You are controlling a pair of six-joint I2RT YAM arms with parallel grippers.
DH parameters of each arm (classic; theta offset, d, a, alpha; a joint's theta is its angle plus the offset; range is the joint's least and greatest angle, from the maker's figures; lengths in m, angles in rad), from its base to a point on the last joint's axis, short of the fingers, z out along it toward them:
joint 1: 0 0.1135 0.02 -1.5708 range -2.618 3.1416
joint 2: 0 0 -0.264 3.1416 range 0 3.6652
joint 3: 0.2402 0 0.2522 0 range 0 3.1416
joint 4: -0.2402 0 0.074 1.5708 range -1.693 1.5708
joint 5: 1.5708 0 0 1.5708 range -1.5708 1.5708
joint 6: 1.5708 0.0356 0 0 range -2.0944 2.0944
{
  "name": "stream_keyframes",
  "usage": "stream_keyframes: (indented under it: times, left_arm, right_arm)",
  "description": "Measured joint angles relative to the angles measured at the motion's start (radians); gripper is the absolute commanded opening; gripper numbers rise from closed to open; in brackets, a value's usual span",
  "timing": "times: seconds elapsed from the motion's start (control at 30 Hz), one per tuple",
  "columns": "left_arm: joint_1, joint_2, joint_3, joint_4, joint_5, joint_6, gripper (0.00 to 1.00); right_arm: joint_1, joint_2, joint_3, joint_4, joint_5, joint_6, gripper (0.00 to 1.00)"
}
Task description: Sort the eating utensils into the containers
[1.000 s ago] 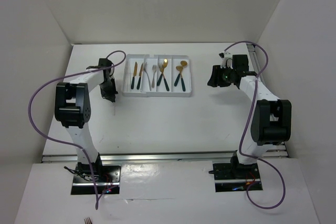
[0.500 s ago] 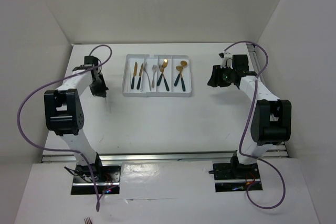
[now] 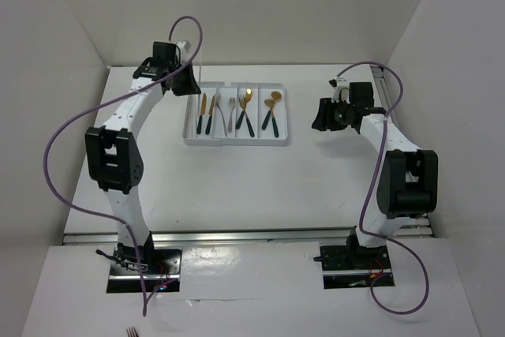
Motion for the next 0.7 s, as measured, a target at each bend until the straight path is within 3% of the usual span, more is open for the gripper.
stream_keyframes:
  times: [0.3, 0.7]
  left_arm:
    - [0.010, 0.272, 0.098, -0.039, -0.014, 0.056, 0.00]
    - [0.026, 0.293, 0.029, -0.039, -0.044, 0.080, 0.00]
  right_arm:
    - [0.000, -0.001, -0.006, 0.000, 0.002, -0.001, 0.52]
    - [0.000, -0.001, -0.014, 0.000, 0.005, -0.002, 0.51]
